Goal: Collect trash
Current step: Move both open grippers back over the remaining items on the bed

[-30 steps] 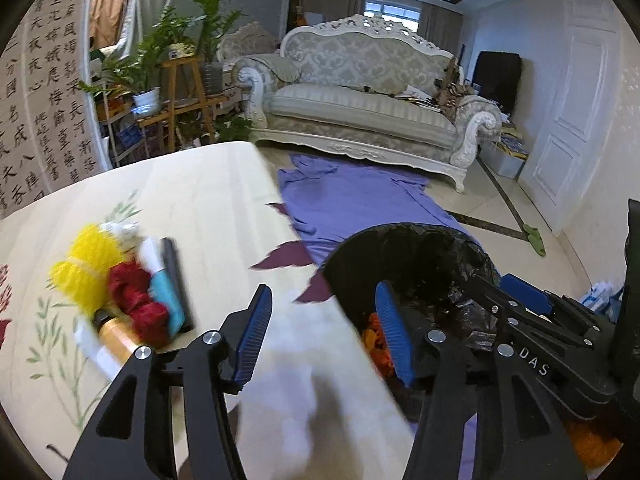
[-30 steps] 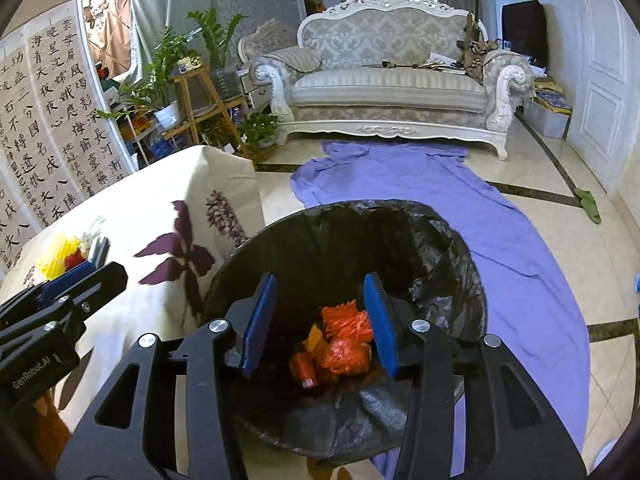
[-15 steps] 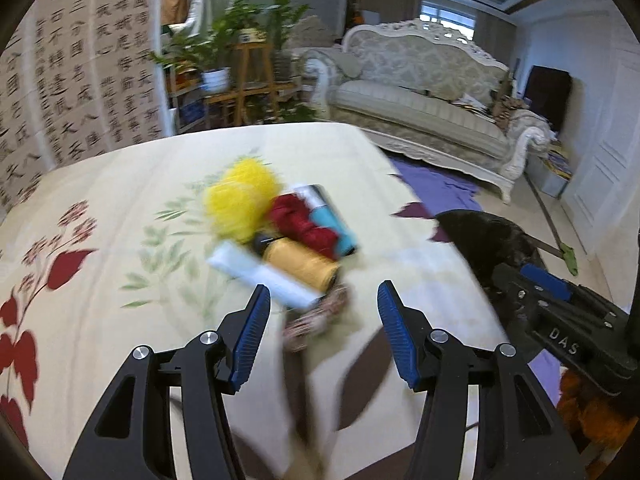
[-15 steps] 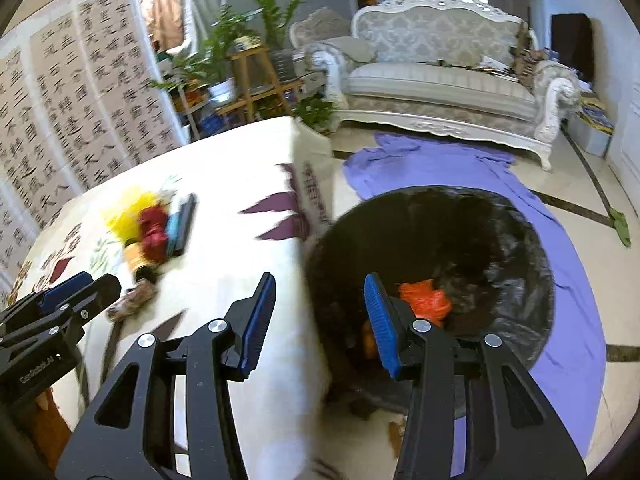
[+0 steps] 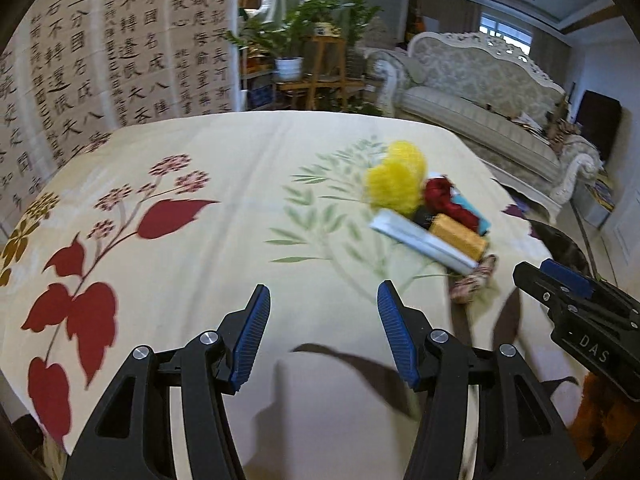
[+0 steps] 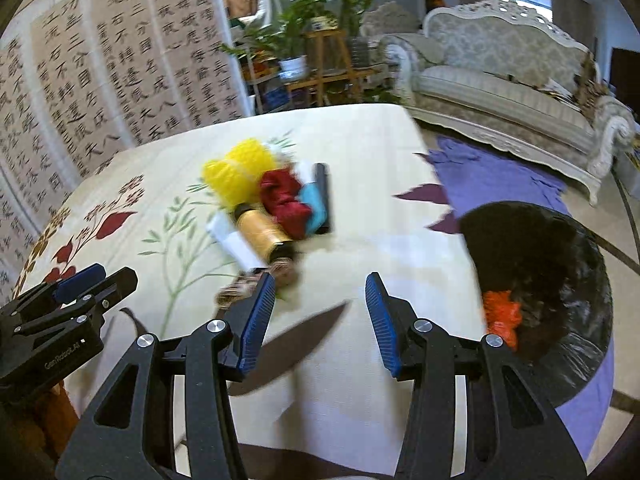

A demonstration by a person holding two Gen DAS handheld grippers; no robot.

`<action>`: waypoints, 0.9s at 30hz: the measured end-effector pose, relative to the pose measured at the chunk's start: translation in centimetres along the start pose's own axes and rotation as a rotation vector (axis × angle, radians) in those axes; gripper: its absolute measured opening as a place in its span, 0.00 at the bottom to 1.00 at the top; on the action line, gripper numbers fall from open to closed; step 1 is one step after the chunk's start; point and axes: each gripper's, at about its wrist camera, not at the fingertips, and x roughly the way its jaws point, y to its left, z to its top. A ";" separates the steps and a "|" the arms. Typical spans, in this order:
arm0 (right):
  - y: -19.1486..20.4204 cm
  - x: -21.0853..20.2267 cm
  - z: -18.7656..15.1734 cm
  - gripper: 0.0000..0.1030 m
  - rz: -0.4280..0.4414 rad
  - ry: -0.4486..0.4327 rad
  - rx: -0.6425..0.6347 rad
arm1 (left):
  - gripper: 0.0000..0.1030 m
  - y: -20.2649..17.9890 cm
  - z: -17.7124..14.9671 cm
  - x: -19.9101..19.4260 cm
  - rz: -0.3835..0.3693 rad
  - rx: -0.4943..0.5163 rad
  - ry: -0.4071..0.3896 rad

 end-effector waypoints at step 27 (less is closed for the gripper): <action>1.1 2.4 0.0 0.57 -0.059 0.108 -0.011 | 0.54 2.8 -0.3 0.3 -0.009 -0.058 0.011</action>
